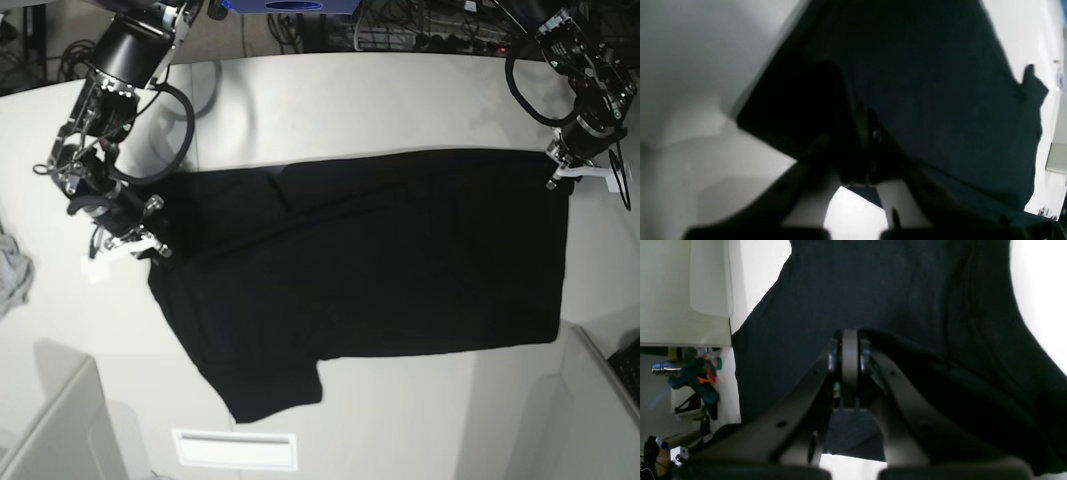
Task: Fold the T-shirt properly
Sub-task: 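Lift the shoulders and drag the shirt toward the robot, then pull the held shoulders further toward the robot, flattening the shirt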
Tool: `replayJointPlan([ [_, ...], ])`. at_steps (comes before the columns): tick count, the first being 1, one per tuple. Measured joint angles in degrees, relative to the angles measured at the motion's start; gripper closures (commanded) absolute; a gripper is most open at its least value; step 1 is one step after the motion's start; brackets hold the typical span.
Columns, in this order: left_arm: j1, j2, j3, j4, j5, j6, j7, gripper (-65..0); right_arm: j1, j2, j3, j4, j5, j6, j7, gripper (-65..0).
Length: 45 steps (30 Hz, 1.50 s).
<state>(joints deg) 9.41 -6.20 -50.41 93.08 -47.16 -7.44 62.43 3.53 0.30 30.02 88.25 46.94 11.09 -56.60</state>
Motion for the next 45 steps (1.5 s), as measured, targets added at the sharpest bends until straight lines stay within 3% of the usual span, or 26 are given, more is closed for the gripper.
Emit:
replayJointPlan([
  [9, -1.2, 0.0, 0.0, -0.11, -0.2, 0.11, -0.02, 0.0, 2.62, -0.15, 0.02, -4.24, -0.04, -0.13, -0.02, 0.0],
  [12, -3.19, -0.02, 0.26, -1.79, 0.68, 4.22, -0.24, 0.0, 3.58, -0.13, 0.02, -4.24, -0.04, -0.15, 0.74, 0.0],
  [27, -7.54, -0.02, 0.39, -2.1, 0.83, 4.46, 0.02, 0.0, 3.87, 0.0, 0.37, -7.48, -0.02, -0.2, 1.99, 0.0],
  [29, -7.93, -0.02, 0.5, -2.1, 0.81, 4.46, -0.02, 0.0, 3.87, 0.02, 0.37, -7.26, -0.02, -2.36, 2.1, 0.0],
  [44, -8.28, 0.0, 0.48, -2.1, 0.83, 4.46, 0.0, 0.0, 2.73, 0.02, 0.5, -7.23, 0.46, -2.64, 2.21, 0.0],
  [45, -8.28, 0.0, 0.48, -2.1, 0.83, 4.46, 0.0, -5.3, 2.47, 0.04, 0.52, -7.21, 0.48, -2.71, 2.32, -2.9],
])
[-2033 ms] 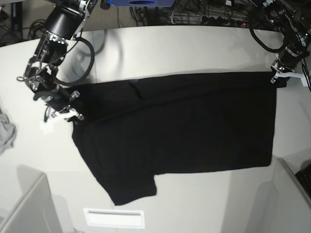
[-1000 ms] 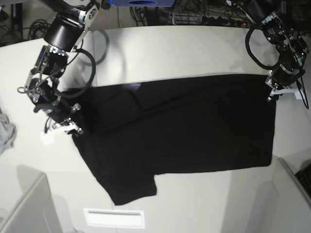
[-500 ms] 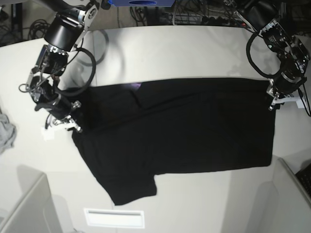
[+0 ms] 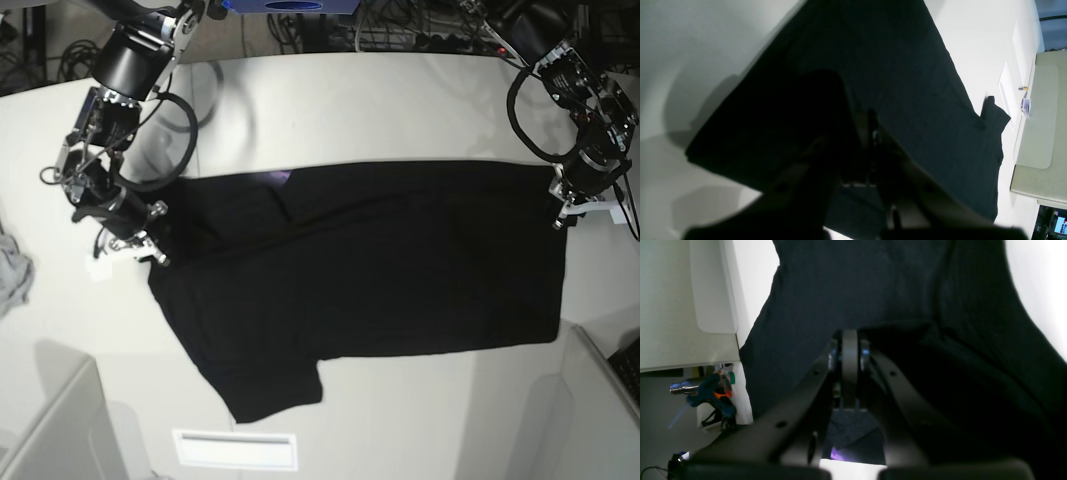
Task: Fold the T-shirt properly
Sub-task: 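Pull the held shoulders further toward the robot, flattening the shirt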
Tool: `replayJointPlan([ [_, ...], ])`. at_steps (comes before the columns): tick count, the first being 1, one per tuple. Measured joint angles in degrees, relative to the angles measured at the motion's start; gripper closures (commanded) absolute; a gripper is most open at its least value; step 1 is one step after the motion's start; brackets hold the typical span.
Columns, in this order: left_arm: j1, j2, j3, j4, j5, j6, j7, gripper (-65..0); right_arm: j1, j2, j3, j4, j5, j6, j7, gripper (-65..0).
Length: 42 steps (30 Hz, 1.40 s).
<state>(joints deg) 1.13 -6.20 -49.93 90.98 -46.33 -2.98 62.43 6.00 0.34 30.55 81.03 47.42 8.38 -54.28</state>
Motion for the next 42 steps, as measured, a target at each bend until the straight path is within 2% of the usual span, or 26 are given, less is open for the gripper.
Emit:
replayJointPlan([
  [3, -0.02, 0.0, 0.0, 0.0, 0.0, 0.0, 0.0, -25.8, -1.16, -0.09, 0.07, 1.77, -0.09, -0.2, -0.15, -14.4],
  [6, -0.02, 0.0, -0.24, 0.02, -0.04, -0.02, -0.07, -43.4, -3.3, -0.24, 0.24, 7.61, -0.04, -0.39, 0.33, -16.1],
  [9, 0.17, 0.04, -0.39, 0.98, 0.0, -0.02, 0.0, -52.8, -6.29, -0.33, 0.22, 14.84, 0.24, -0.44, 3.52, -16.1],
  [12, 2.19, 0.09, -0.35, 6.27, -0.63, -0.31, -0.28, -53.2, -10.43, -0.35, 0.15, 21.44, 0.42, -0.33, 4.0, -16.2],
  [16, 9.68, 1.03, -1.9, 8.37, -0.98, -2.29, -0.33, -53.2, -17.75, -0.63, 2.62, 28.15, 0.59, -0.02, 3.8, -16.4],
  [19, 12.15, 5.16, -10.34, 6.38, 0.17, -7.08, -0.22, -53.2, -21.29, -3.02, 6.38, 28.65, 0.22, 0.0, 4.46, -20.1],
  [21, 12.2, 5.49, -13.35, 3.3, 0.48, -9.79, -0.48, -53.2, -23.06, -4.76, 8.57, 28.55, 0.13, 1.84, 3.78, -22.2],
  [25, 11.41, 3.89, -11.08, -2.1, -0.7, -10.99, -3.41, -53.2, -24.11, -7.17, 11.74, 28.44, 0.15, 5.79, 3.76, -23.0],
  [28, 10.95, 2.54, -7.02, -4.52, -0.92, -11.23, -9.42, -53.2, -24.81, -6.97, 11.74, 27.58, 0.33, 5.77, 4.44, -23.0],
  [30, 10.82, 1.25, -3.72, -5.46, -0.81, -11.19, -11.43, -53.2, -24.76, -7.1, 12.04, 25.29, 0.22, 5.77, 4.17, -23.0],
  [33, 10.6, 1.51, -2.43, -5.92, -0.92, -10.8, -13.22, -53.0, -24.76, -6.97, 12.13, 21.64, 0.0, 5.77, 4.57, -23.0],
  [35, 10.51, 1.57, -2.43, -5.95, -1.57, -9.2, -13.4, -52.0, -24.74, -6.97, 12.17, 18.86, 0.2, 5.77, 7.91, -23.0],
  [36, 10.51, 1.57, -2.43, -5.95, -1.55, -9.2, -13.38, -48.9, -24.55, -6.97, 12.22, 17.22, 0.13, 5.77, 9.77, -23.0],
  [38, 10.27, 1.53, -2.16, -6.12, -1.14, -8.81, -13.2, -38.2, -24.22, -7.02, 12.22, 14.23, 0.0, 5.6, 11.72, -23.0],
  [42, 8.83, 1.7, -2.14, -8.81, -0.59, -8.35, -12.66, -4.3, -21.62, -6.82, 12.22, 10.08, 0.24, 4.13, 12.81, -23.1],
])
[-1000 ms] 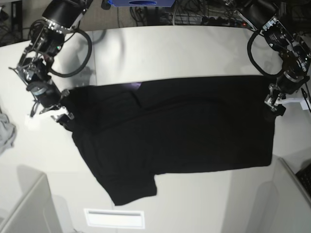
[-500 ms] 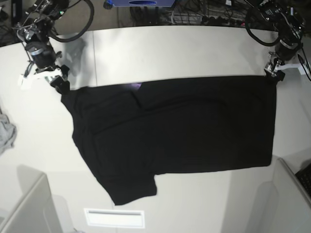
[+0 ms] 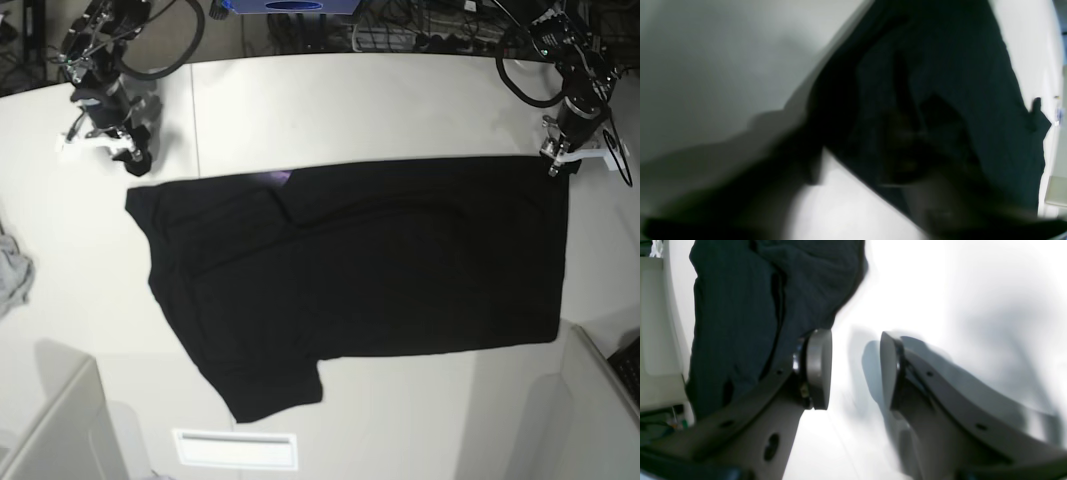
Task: Fold the T-shirt properly
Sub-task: 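Pull the held shoulders further toward the robot, flattening the shirt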
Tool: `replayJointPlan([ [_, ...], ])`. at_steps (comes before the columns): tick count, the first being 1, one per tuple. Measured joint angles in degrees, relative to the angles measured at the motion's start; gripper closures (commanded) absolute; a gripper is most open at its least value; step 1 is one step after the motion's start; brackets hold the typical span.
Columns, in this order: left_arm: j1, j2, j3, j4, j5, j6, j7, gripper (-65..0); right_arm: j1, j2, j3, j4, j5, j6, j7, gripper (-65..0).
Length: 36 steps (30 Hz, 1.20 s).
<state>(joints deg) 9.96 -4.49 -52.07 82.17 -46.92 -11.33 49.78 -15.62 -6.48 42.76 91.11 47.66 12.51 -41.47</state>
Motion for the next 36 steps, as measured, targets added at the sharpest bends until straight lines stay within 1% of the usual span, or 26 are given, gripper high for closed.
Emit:
replayJointPlan([
  [1, -0.28, 0.07, 0.02, -0.2, -0.09, 0.22, 0.44, 0.0, 0.96, -0.02, 0.0, -0.94, 0.09, -1.6, -0.02, -23.6],
  [2, -0.31, 0.04, 0.11, -0.33, 0.0, 0.24, 0.55, 0.0, 1.6, -0.02, 0.0, -1.84, -0.07, -2.89, 0.31, -24.9],
  [3, -0.39, 0.02, 0.15, -0.48, 0.07, 0.24, 0.55, 0.0, 2.19, -0.02, 0.0, -2.64, 0.35, -3.02, 0.61, -26.0],
  [5, -0.37, 0.04, 0.15, -0.57, -0.07, 0.22, 0.37, 0.0, 3.04, 0.0, -0.2, -3.19, 0.37, -3.15, 0.68, -27.5],
  [10, -0.07, 0.02, 0.15, -0.48, -0.07, 0.22, 0.37, 0.0, 5.33, 0.0, -0.28, -5.05, 0.48, -3.54, 0.83, -27.9],
  [13, -0.07, -0.98, 0.17, -0.5, -0.02, 0.24, 0.98, 0.0, 6.4, 0.37, -0.28, -7.06, 1.49, -3.5, 1.05, -27.9],
  [17, 0.11, -1.2, 0.15, -0.48, 0.13, 0.48, 0.76, 0.0, 7.82, 0.48, -0.28, -10.27, 2.82, -2.43, 2.36, -27.8],
  [20, 0.24, -1.09, 0.15, -0.48, 0.07, 0.44, 0.76, 0.0, 8.83, 1.01, -0.37, -11.52, 2.97, -2.4, 2.19, -27.0],
  [21, 0.24, -1.14, 0.15, -0.48, -0.04, 0.42, 0.79, 0.0, 9.03, 1.16, -0.39, -11.52, 2.93, -2.4, 1.86, -25.7],
  [22, 0.22, -1.2, 0.15, -0.48, -0.02, 0.42, 0.79, 0.0, 9.07, 1.22, -0.39, -11.52, 2.64, -2.4, 1.77, -21.5],
  [23, 0.22, -1.22, 0.15, -0.48, -0.02, 0.42, 0.81, 0.0, 9.03, 1.27, -0.39, -11.45, 2.21, -2.43, 1.92, -15.8],
  [24, 0.24, -1.22, 0.15, -0.48, -0.02, 0.42, 0.79, 0.0, 8.85, 1.27, -0.42, -11.19, 0.96, -2.36, 1.51, -6.0],
  [25, 0.28, -1.22, 0.15, -0.48, -0.02, 0.42, 0.79, 0.0, 8.68, 1.27, -0.61, -10.71, 0.48, -2.49, 1.05, 0.0],
  [27, 0.81, -1.75, 0.46, -0.39, -0.07, 0.39, 0.9, 0.0, 7.89, 1.25, -0.66, -9.86, 0.48, -2.67, 0.74, 0.0],
  [30, 2.89, -1.73, 0.55, 2.97, 0.5, 0.7, 1.53, 0.0, 6.12, 0.98, -0.42, -6.47, -0.2, -3.85, -1.97, 0.0],
  [32, 4.96, -1.73, 0.42, 6.99, 0.28, 0.5, 3.65, 0.0, 4.59, 0.92, -0.37, -2.69, -0.63, -4.26, -3.76, 0.0],
  [34, 5.95, -2.91, 0.2, 9.62, 0.17, 0.46, 7.19, 0.0, 3.17, 1.03, -0.26, 1.38, -0.11, -4.17, -5.18, 0.0],
  [36, 6.64, -3.98, 0.0, 11.17, -0.02, 0.37, 8.33, 0.0, 1.86, 1.14, -0.17, 3.78, 0.0, -4.42, -7.26, 0.0],
])
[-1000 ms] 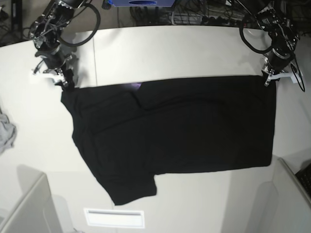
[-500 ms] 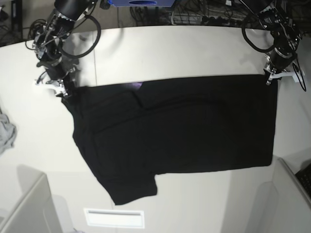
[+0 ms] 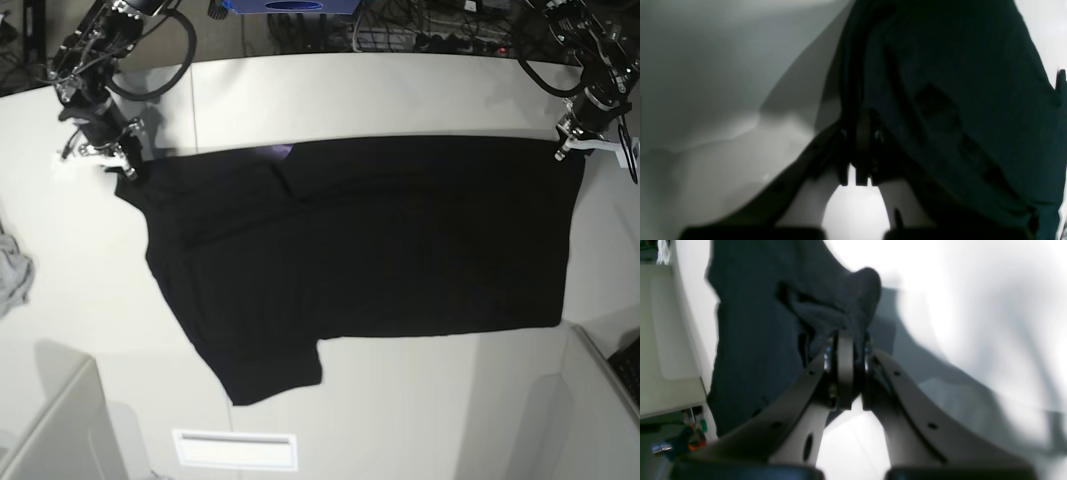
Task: Fold the T-shirt properly
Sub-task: 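Pull the held shoulders further toward the robot, flattening the shirt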
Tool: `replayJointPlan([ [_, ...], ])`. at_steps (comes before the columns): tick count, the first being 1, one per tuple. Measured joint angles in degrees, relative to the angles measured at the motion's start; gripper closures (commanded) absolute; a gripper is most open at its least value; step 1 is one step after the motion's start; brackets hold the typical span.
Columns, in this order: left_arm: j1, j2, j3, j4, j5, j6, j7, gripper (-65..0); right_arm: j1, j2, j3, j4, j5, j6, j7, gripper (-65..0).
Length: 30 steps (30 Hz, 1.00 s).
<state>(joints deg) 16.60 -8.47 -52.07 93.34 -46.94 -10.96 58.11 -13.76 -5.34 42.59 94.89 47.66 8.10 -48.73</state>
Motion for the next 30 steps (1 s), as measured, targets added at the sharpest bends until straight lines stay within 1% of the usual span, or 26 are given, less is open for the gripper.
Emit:
replayJointPlan([
  [2, 1.53, -0.13, 0.0, 0.37, 0.02, 0.0, -0.02, 0.0, -2.14, -0.22, -0.07, 1.14, 0.13, -0.63, -0.46, 0.0],
  [6, 6.45, 0.52, 0.0, 0.26, 0.42, -0.11, 1.11, 0.0, -7.89, -0.17, 0.17, 3.08, -0.28, -0.87, -0.37, 0.0],
  [11, 8.96, 0.37, 0.0, 0.24, 0.22, -0.02, 0.66, 0.0, -12.09, -0.2, 0.15, 4.09, -0.09, -0.98, -0.37, 0.0],
  [17, 9.44, 0.39, 0.17, 0.15, 0.2, -0.2, 0.42, 0.0, -12.83, -0.2, 0.37, 4.07, -0.09, -0.98, -0.37, 0.0],
  [24, 10.29, 0.7, 0.5, 0.15, -0.02, -0.22, 1.11, 0.0, -13.9, -0.22, 5.53, 4.09, 0.11, -0.85, -1.44, 0.0],
  [30, 10.29, 0.66, 0.55, 0.09, 0.0, -0.24, 1.25, 0.0, -13.62, -0.22, 5.66, 4.09, 0.11, -0.83, -1.4, 0.0],
])
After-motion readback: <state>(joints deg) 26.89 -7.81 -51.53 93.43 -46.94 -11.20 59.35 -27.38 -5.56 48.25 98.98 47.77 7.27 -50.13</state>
